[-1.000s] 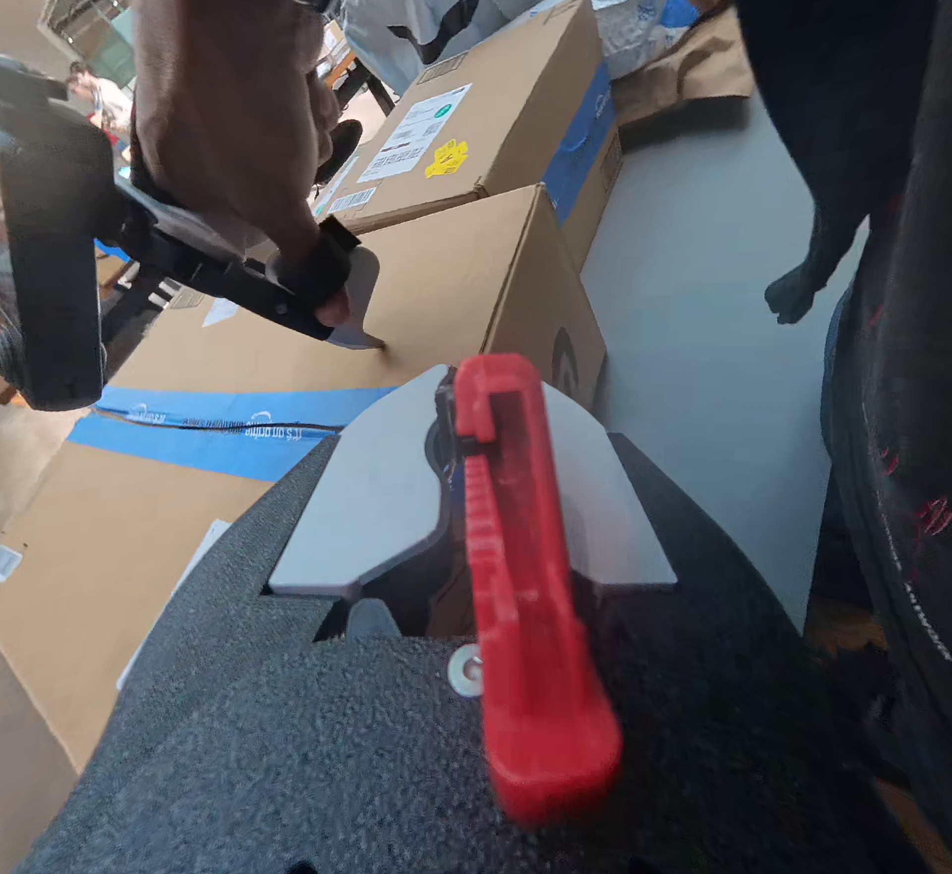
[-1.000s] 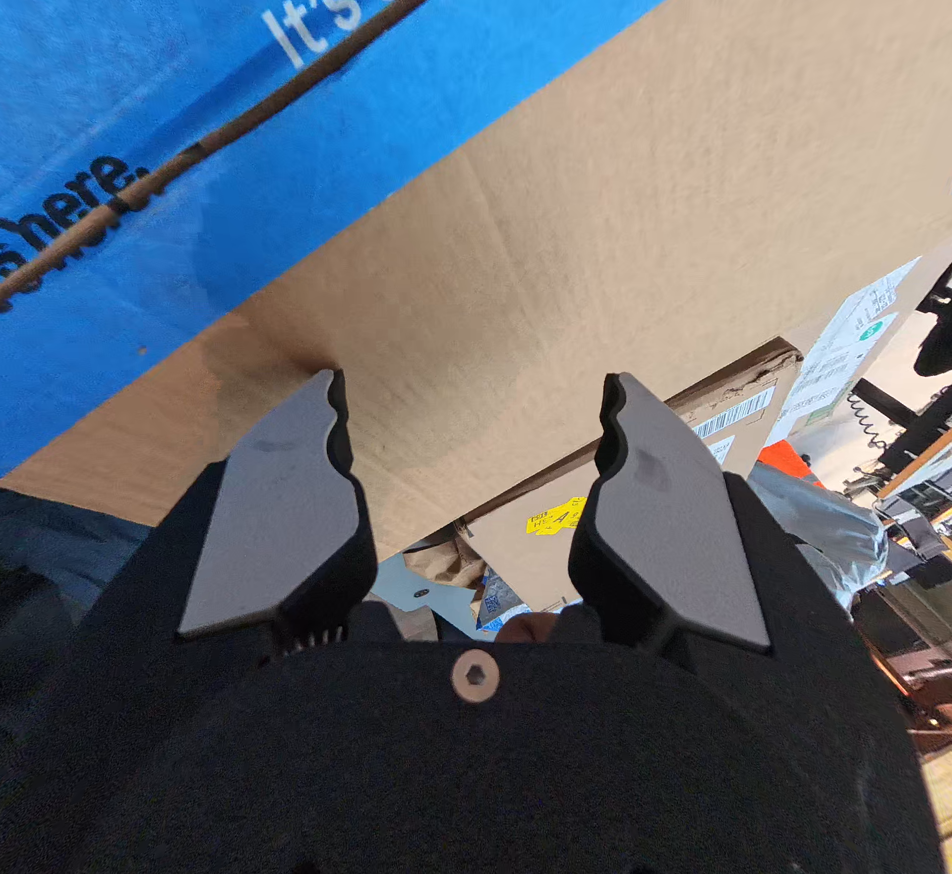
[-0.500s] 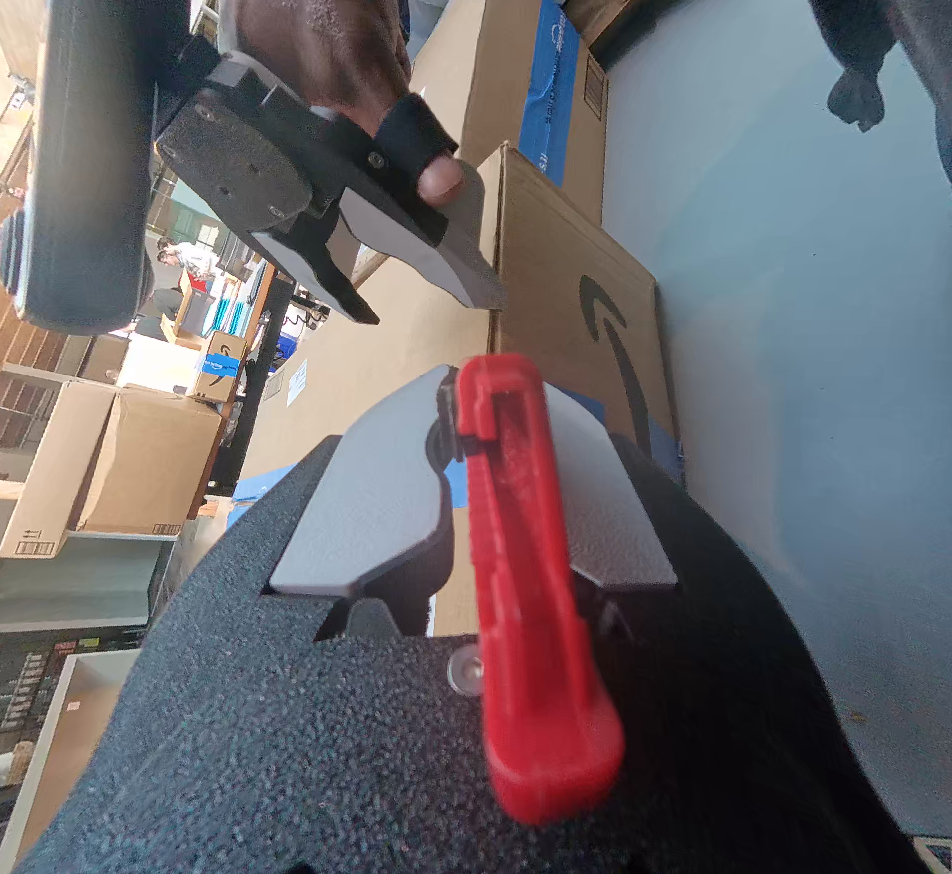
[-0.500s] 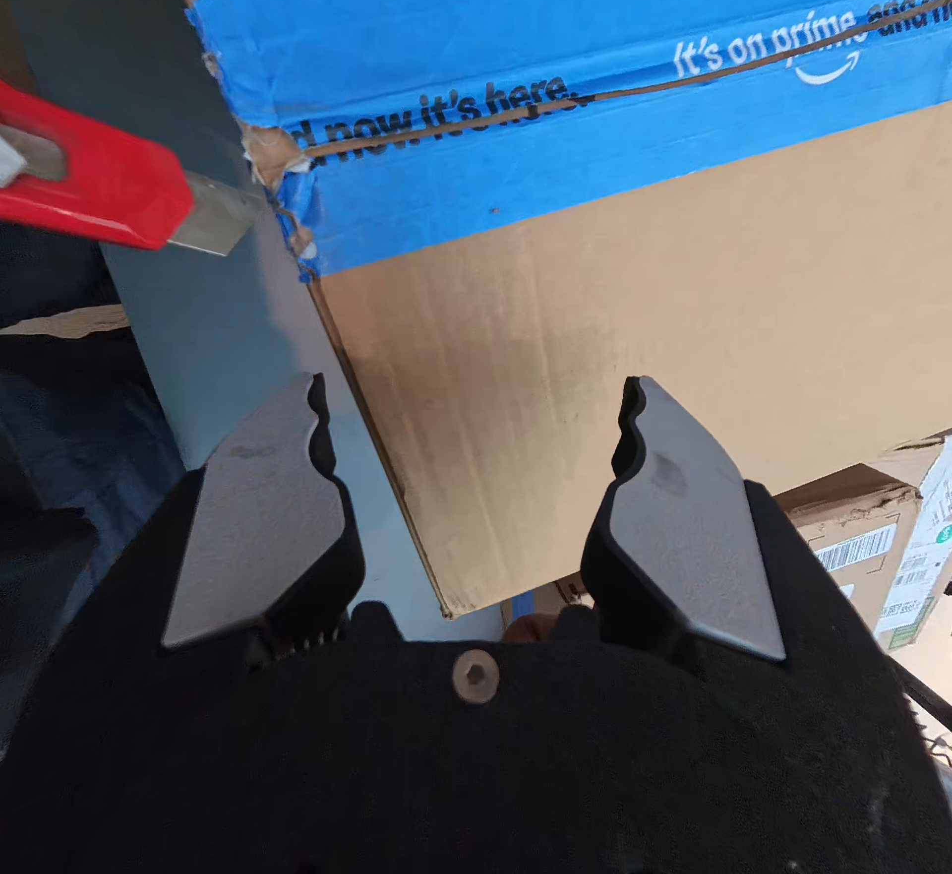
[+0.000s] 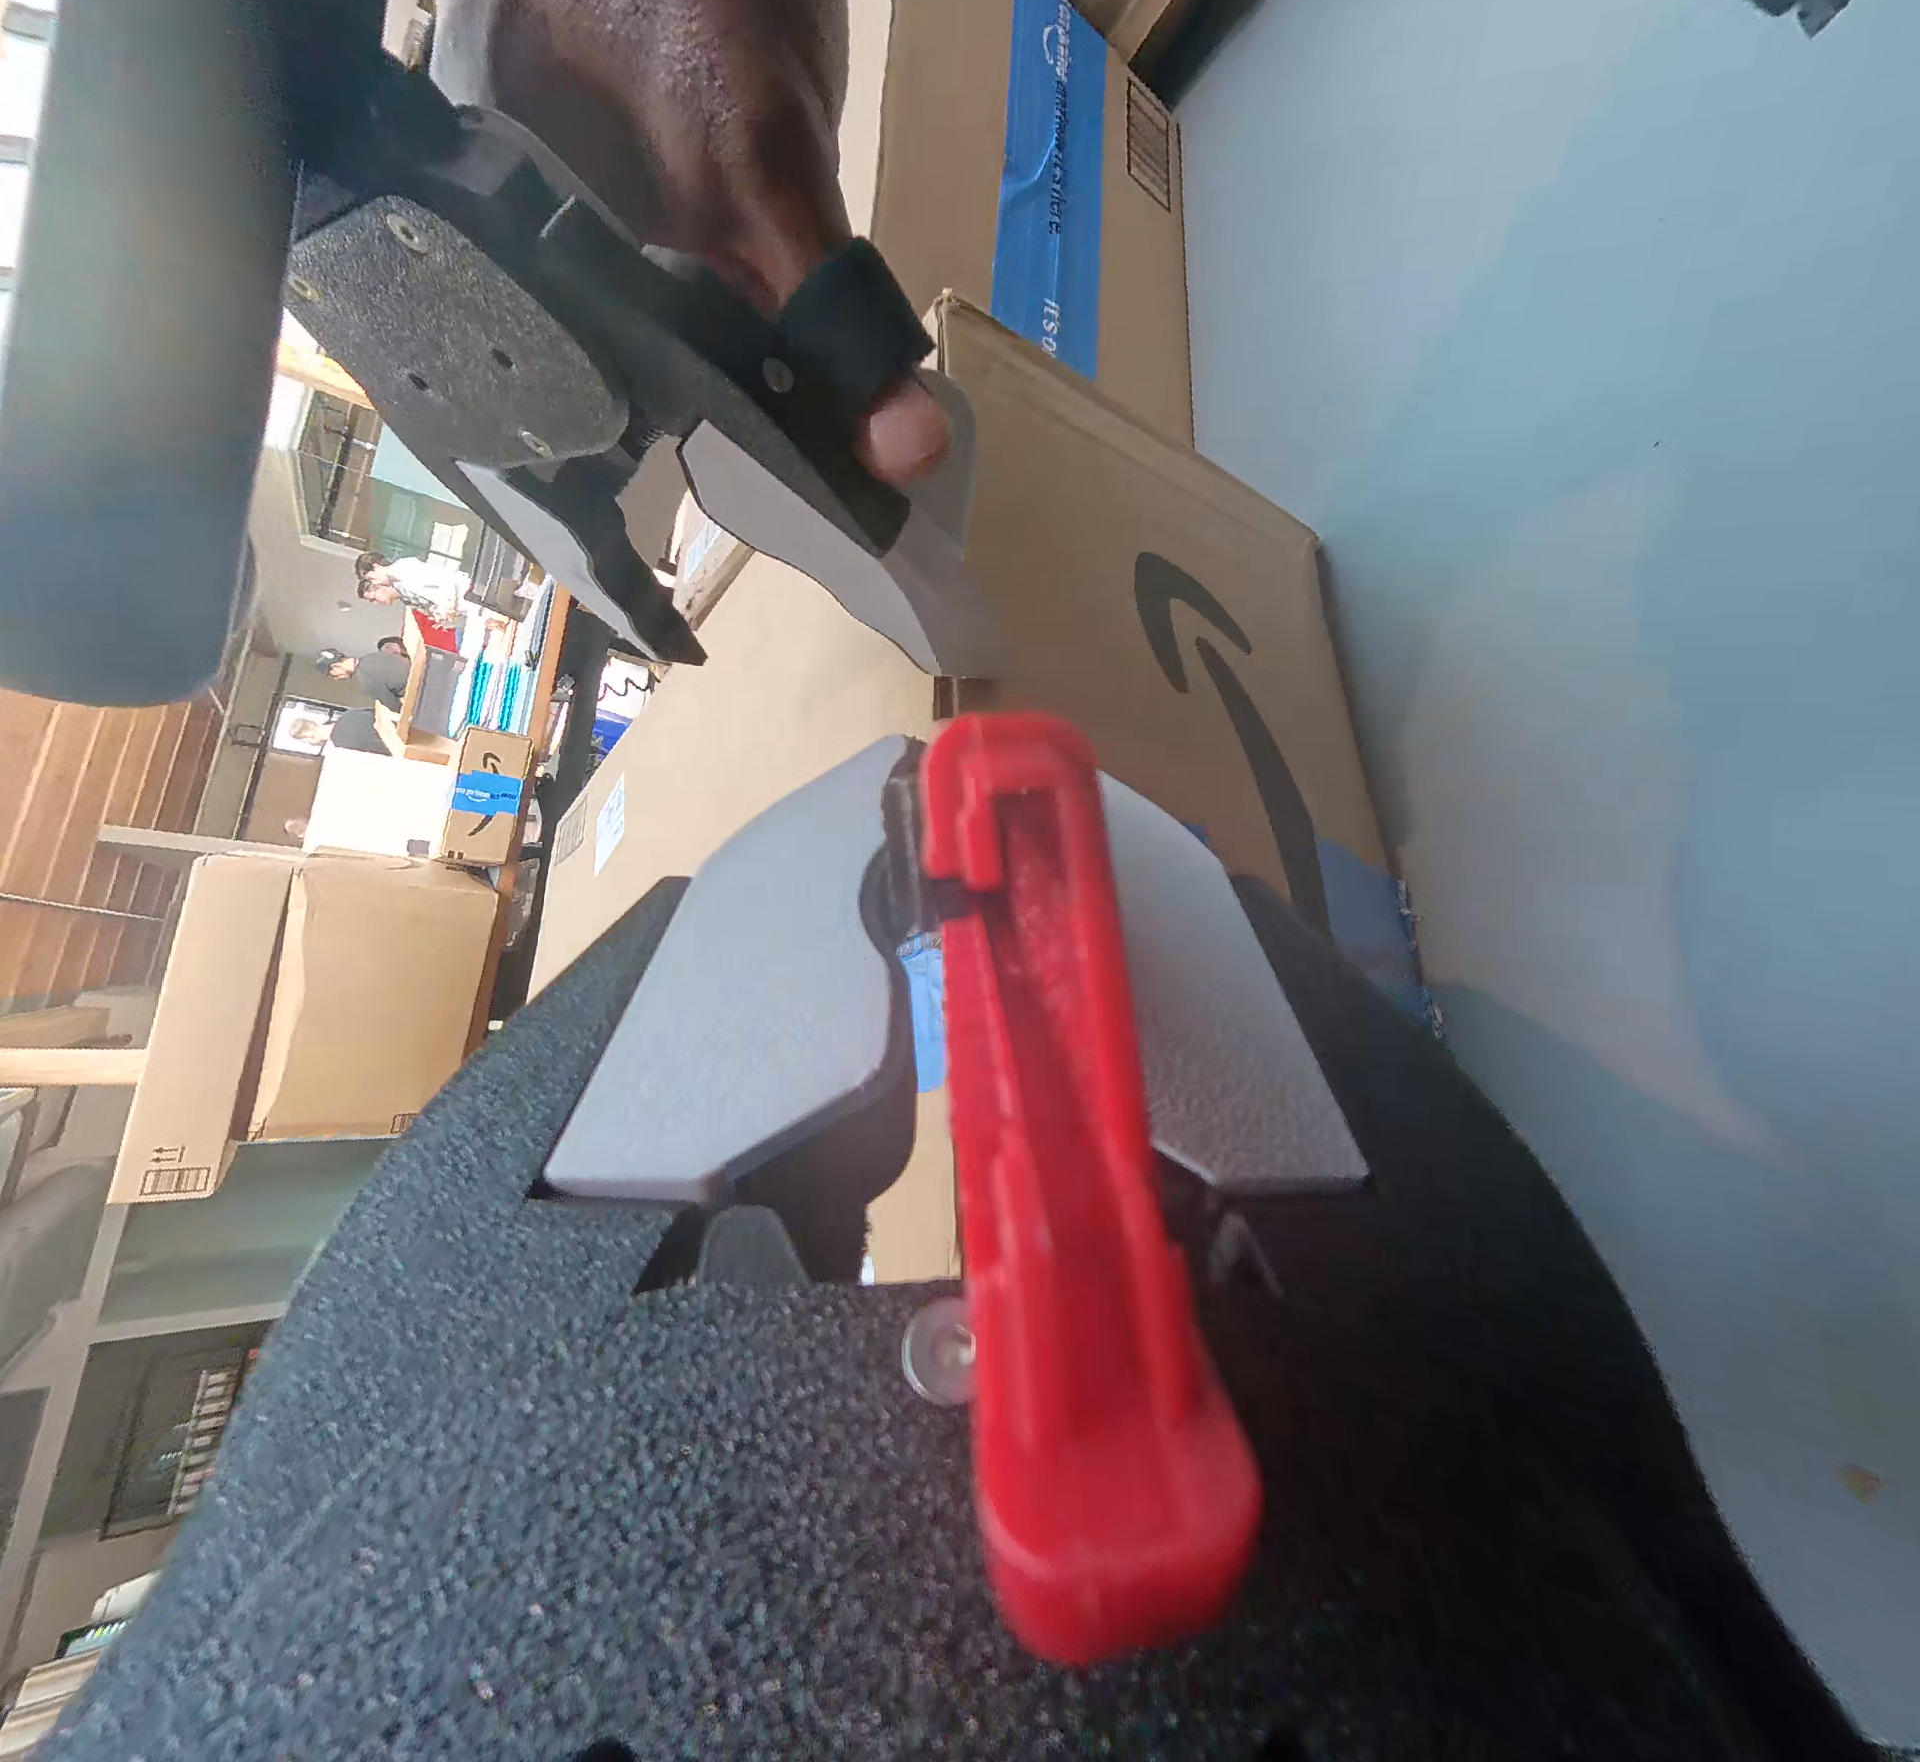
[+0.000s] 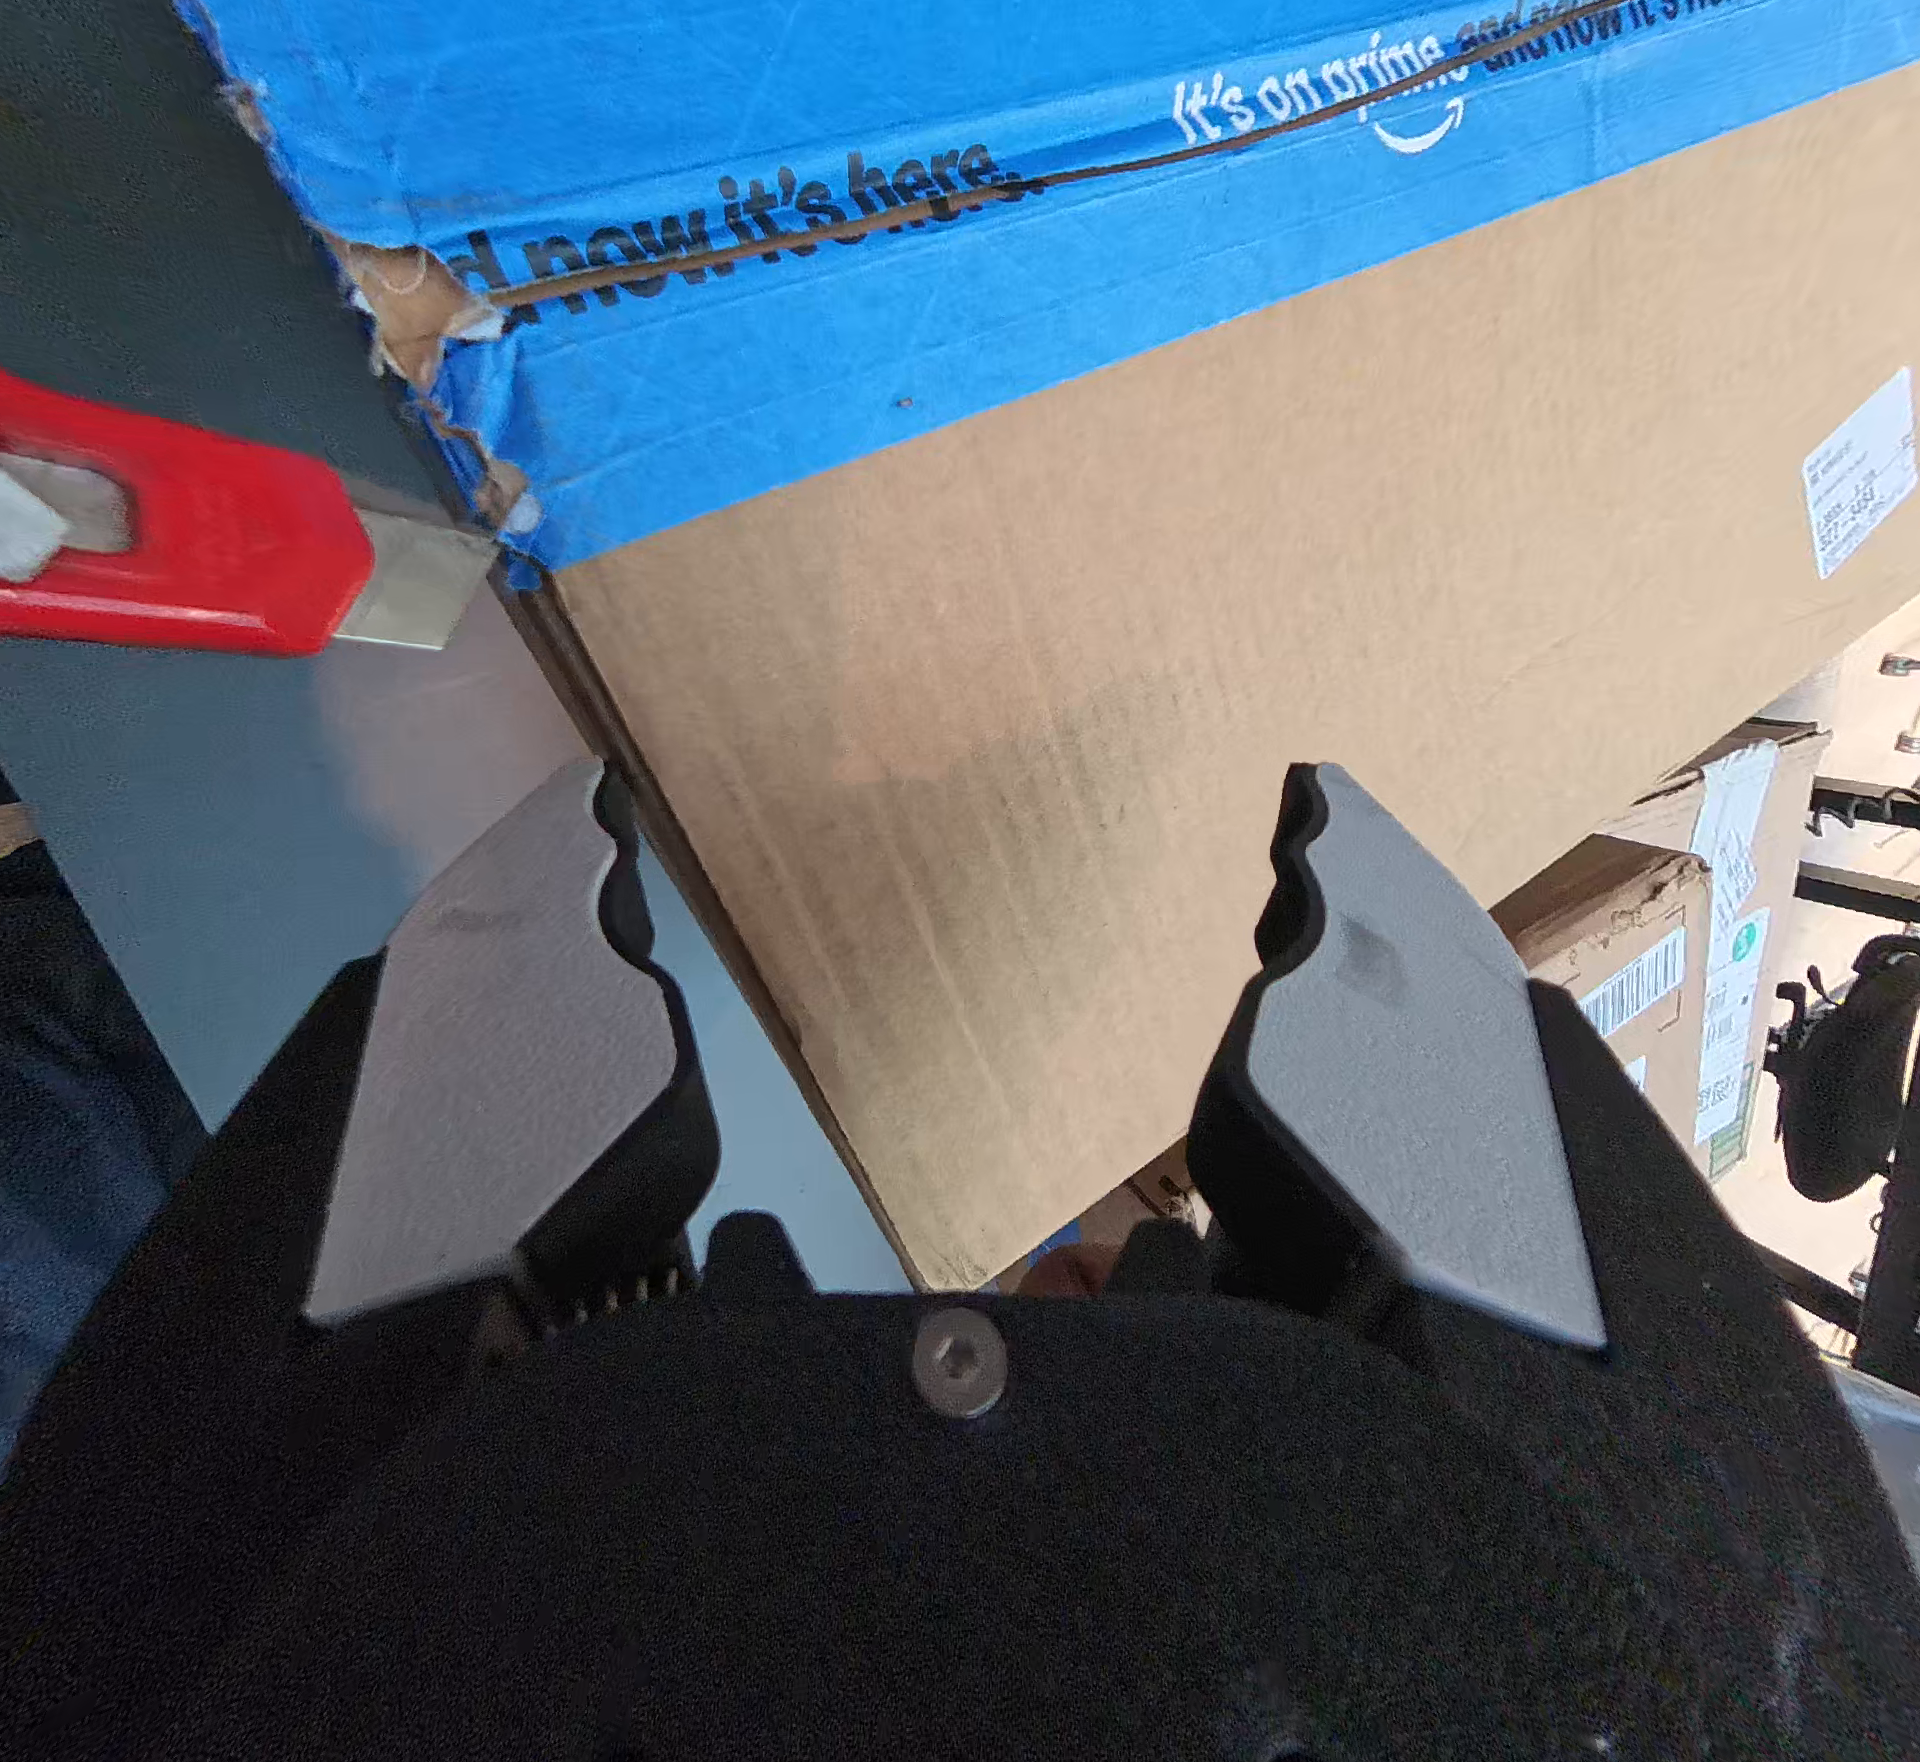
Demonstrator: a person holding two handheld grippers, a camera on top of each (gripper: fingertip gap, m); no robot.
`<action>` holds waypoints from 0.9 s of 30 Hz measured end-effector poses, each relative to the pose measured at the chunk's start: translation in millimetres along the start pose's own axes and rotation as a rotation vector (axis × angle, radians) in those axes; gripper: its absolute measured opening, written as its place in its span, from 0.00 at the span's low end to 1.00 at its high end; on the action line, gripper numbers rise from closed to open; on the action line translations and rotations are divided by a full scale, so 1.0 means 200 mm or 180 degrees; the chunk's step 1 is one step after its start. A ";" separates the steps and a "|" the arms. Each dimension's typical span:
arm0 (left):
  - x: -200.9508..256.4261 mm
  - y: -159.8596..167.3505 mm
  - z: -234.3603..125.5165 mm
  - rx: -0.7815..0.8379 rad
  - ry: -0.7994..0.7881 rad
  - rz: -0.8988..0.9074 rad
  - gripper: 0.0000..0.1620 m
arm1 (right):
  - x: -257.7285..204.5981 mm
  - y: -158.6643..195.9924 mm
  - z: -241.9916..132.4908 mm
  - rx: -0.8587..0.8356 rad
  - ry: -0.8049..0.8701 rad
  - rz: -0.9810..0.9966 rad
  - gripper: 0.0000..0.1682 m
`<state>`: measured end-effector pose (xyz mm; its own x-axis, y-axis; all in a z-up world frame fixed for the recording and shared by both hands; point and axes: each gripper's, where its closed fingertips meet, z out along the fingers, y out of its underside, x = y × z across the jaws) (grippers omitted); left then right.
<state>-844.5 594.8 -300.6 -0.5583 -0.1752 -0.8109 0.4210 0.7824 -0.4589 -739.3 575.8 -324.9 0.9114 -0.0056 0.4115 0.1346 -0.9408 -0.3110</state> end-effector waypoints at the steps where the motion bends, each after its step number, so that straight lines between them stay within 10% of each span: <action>1: -0.01 0.00 0.00 -0.0024 -0.0039 0.0018 0.08 | 0.00 0.00 0.00 0.0025 0.0043 0.0015 0.68; 27: 0.02 0.01 0.02 -0.0152 -0.0124 0.0394 0.08 | 0.00 0.00 -0.07 0.0279 0.0357 0.0238 0.64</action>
<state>-843.4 592.7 -307.0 -0.4754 -0.0979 -0.8743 0.4500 0.8269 -0.3373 -744.5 571.1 -313.5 0.8717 -0.1168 0.4759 0.1060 -0.9032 -0.4159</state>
